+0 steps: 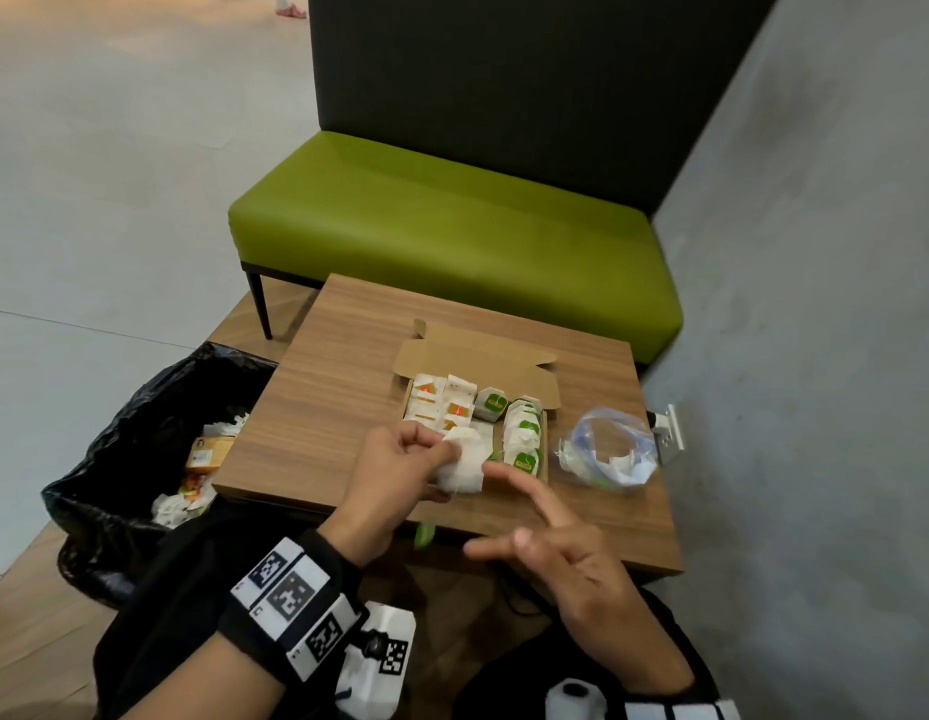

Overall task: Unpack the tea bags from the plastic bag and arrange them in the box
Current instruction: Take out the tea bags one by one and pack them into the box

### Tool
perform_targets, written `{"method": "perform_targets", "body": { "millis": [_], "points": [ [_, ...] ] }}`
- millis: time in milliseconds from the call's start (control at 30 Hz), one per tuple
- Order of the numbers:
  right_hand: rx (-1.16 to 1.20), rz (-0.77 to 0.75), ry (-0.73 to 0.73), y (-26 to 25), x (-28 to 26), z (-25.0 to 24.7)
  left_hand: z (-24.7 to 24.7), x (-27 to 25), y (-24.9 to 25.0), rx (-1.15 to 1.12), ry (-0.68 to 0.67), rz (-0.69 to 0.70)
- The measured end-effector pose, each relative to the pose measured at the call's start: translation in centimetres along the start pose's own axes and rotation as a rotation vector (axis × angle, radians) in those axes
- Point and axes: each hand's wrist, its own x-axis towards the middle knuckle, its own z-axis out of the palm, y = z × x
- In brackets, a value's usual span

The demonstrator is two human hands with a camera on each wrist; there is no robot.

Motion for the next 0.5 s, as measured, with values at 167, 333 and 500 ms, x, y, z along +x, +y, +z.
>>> {"method": "perform_targets", "body": {
  "millis": [167,333,500],
  "points": [
    [0.058,0.169,0.401,3.8,2.5,0.6,0.2,-0.1,0.6,-0.016,-0.029,0.068],
    [0.097,0.186,0.234,5.6,4.3,2.3,0.6,-0.4,0.7,0.043,-0.025,0.146],
    [0.167,0.149,0.241,6.5,4.3,3.9,0.5,-0.5,1.2,0.047,-0.032,0.202]
  ]
}}
